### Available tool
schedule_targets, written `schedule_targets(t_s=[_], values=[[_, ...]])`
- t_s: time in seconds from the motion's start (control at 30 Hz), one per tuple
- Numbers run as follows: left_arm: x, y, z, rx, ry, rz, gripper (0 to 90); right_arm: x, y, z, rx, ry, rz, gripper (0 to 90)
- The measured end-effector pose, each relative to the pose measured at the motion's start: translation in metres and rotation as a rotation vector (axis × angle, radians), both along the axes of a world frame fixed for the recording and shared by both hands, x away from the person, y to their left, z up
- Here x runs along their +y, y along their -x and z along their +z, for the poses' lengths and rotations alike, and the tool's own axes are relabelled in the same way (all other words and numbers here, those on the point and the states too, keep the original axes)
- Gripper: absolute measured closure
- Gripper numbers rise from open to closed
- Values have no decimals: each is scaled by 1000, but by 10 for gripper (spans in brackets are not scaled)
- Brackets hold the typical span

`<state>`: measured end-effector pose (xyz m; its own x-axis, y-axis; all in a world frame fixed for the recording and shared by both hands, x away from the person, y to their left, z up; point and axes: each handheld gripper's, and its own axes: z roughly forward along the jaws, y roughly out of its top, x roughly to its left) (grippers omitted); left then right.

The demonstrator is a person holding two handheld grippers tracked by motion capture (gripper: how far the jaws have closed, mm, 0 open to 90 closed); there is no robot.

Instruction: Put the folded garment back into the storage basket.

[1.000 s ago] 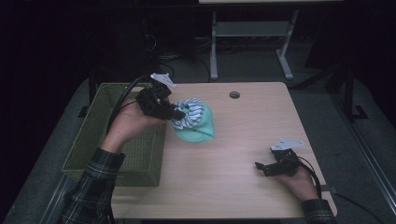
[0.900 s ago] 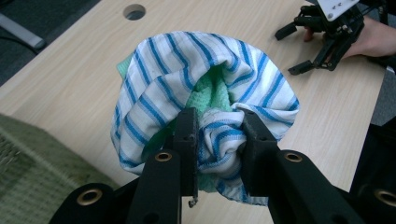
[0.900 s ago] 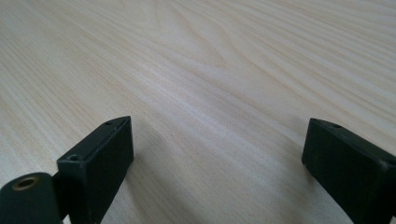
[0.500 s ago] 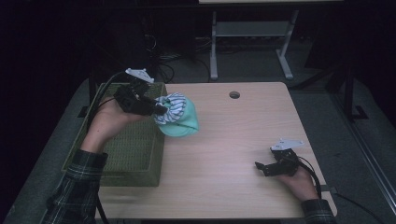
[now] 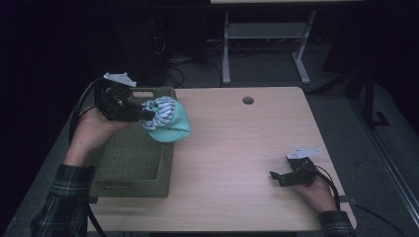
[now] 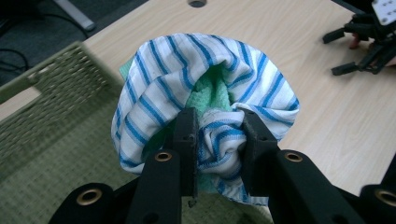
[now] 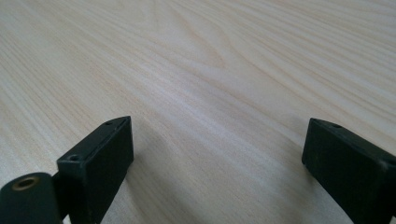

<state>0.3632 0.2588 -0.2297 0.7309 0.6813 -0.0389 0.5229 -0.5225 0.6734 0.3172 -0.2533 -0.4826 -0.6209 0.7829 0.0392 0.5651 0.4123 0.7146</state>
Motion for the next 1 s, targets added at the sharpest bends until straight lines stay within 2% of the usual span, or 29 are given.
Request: schedule_targets(t_s=[0.3,0.47,0.63,0.83,1.0], values=[[32,4,-3,-1,12,71,707,0,0,0,0,0,-3,86],[47,5,-11,3,28,105,706,0,0,0,1,0,-3,85],[59,4,-22,14,37,133,704,0,0,0,1,0,-3,85],[70,1,-38,24,22,170,704,0,0,0,0,0,-3,86],[82,-3,-55,51,19,213,704,0,0,0,0,1,-3,85]])
